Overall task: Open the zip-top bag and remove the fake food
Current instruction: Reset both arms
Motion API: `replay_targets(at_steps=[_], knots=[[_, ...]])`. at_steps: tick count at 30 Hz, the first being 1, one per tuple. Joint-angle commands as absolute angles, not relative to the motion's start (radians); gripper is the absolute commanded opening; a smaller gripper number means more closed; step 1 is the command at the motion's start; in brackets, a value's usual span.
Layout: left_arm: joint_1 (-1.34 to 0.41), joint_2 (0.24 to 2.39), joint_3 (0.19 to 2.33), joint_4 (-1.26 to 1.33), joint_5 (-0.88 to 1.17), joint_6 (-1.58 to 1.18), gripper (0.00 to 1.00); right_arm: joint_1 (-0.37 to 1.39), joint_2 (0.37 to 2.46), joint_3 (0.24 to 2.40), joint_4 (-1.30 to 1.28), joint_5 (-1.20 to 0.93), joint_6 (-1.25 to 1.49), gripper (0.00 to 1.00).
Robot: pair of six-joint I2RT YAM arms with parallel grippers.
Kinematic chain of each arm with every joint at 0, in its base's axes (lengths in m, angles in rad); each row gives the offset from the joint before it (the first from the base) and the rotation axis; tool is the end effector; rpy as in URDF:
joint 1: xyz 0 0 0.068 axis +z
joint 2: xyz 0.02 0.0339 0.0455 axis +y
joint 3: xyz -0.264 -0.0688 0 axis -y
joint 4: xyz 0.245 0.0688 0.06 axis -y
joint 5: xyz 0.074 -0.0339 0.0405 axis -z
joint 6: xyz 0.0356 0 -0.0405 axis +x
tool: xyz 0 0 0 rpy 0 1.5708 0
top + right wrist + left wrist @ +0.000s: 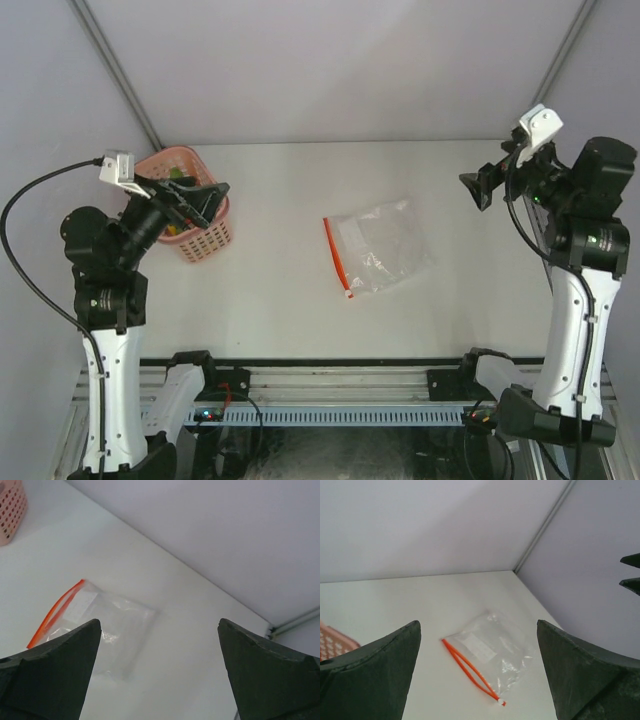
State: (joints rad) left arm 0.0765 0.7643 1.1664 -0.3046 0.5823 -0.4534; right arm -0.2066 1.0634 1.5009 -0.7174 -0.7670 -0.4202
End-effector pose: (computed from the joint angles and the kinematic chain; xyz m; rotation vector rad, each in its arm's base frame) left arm 0.1357 -0.0092 0.4574 0.0830 1.5308 -0.7292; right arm 0.1851 -0.0136 0.4749 -0.6954 1.6366 0.2580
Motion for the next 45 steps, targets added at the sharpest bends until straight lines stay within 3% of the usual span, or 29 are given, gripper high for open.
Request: replay_targets(at_steps=[1, 5, 12, 22, 45], knots=[[0.082, 0.761, 1.206, -0.218, 0.683, -0.547, 1.0, -0.239, 1.027, 1.619, -0.808, -0.701, -0.337, 1.0], [0.083, 0.771, 1.273, -0.246, 0.685, -0.565, 1.0, -0.266, 1.026, 1.719, -0.83, -0.707, -0.25, 1.0], [0.078, 0.835, 1.485, -0.397, 0.617, -0.518, 1.0, -0.306, 1.077, 1.899, -0.884, -0.926, -0.142, 1.0], [-0.085, 0.967, 1.876, -0.86, 0.275, -0.219, 1.0, -0.329, 1.133, 2.074, -0.891, -0.954, 0.045, 1.0], [-0.09, 0.918, 1.786, -0.823, 0.317, -0.181, 1.0, -0.363, 1.17, 2.108, -0.906, -0.928, 0.086, 1.0]])
